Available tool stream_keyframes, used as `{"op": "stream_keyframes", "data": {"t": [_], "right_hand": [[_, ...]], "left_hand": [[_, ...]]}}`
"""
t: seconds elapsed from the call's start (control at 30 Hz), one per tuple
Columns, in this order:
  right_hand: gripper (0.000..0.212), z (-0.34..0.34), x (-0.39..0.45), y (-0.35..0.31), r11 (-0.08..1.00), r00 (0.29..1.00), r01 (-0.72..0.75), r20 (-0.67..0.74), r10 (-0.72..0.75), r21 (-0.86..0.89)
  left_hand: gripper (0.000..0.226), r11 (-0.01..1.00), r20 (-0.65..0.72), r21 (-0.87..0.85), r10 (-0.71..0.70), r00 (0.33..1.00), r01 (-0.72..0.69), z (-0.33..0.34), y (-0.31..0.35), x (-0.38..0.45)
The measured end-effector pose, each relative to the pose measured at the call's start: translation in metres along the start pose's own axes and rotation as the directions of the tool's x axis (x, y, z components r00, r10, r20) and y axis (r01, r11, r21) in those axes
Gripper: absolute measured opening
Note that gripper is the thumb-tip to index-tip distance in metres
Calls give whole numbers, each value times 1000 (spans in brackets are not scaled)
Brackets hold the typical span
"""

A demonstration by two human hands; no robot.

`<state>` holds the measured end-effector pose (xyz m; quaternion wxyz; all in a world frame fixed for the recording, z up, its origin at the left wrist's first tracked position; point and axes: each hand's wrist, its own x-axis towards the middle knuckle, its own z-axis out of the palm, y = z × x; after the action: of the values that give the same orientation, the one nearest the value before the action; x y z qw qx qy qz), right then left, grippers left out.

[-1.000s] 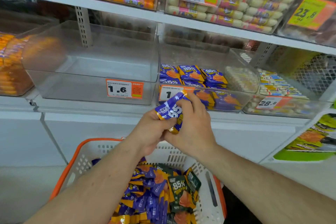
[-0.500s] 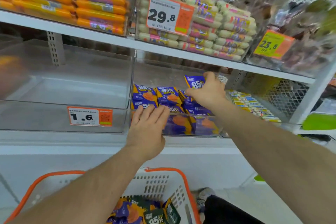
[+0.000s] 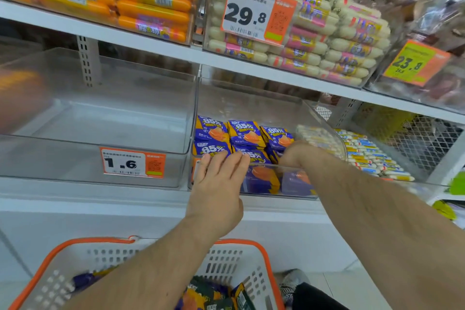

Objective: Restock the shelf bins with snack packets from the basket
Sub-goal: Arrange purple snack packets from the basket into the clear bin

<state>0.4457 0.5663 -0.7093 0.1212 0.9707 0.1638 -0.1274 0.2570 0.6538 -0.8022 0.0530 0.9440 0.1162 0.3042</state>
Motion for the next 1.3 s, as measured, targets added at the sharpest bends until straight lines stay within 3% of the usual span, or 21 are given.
{"op": "stream_keyframes", "data": {"t": [0.13, 0.33, 0.5, 0.57, 0.67, 0.7, 0.73, 0.8, 0.83, 0.87, 0.9, 0.97, 1.03, 1.13, 1.2, 1.3], "right_hand": [[38, 4, 12, 0, 980, 992, 95, 93, -80, -175], [61, 4, 25, 7, 985, 989, 106, 121, -90, -134], [28, 4, 25, 13, 993, 984, 118, 134, -119, 15], [29, 1, 16, 14, 992, 992, 118, 42, -119, 35], [17, 4, -8, 9, 969, 964, 144, -249, -92, 200], [13, 9, -19, 4, 941, 916, 186, -397, -62, 281], [16, 18, -30, -2, 909, 814, 268, -579, -36, 320], [21, 39, -57, -19, 834, 463, 515, -883, -73, 201], [19, 49, -75, -31, 770, 311, 626, -945, -101, 123], [16, 62, -91, -43, 707, 240, 702, -963, -125, 83], [14, 79, -105, -54, 651, 233, 755, -960, -157, 77], [17, 116, -128, -75, 597, 335, 789, -916, -222, 144], [22, 153, -139, -91, 614, 494, 763, -795, -352, 202], [17, 197, -138, -109, 679, 739, 663, -420, -526, 315], [17, 220, -134, -122, 745, 809, 588, -217, -546, 315], [22, 259, -131, -142, 823, 848, 526, -53, -528, 213]], "left_hand": [[82, 1000, -4, -17, -15, 1000, 15, 1, 2, 0], [79, 998, 44, -36, -50, 998, 51, -2, 5, 0], [79, 998, 60, -26, -50, 997, 52, -6, 5, 1], [83, 999, 106, -10, -52, 993, 54, -15, 7, 2], [82, 998, 185, -6, -64, 981, 66, -21, 9, 3], [82, 998, 200, -4, -57, 978, 59, -24, 9, 3], [83, 998, 210, -24, -49, 977, 55, -27, 10, 2], [84, 991, 207, -119, -40, 978, 65, -30, 7, -8], [86, 984, 181, -168, -31, 983, 62, -33, 3, -16], [87, 975, 167, -214, -30, 986, 66, -35, -3, -27], [84, 957, 175, -273, -53, 983, 100, -38, -12, -41], [75, 871, 254, -405, -184, 950, 277, -37, -35, -75], [63, 733, 390, -467, -331, 859, 495, -37, -59, -112], [47, 526, 544, -462, -467, 697, 714, -31, -82, -163], [42, 446, 584, -442, -516, 627, 779, -25, -90, -187], [39, 353, 628, -420, -552, 548, 836, -17, -96, -208]]}}
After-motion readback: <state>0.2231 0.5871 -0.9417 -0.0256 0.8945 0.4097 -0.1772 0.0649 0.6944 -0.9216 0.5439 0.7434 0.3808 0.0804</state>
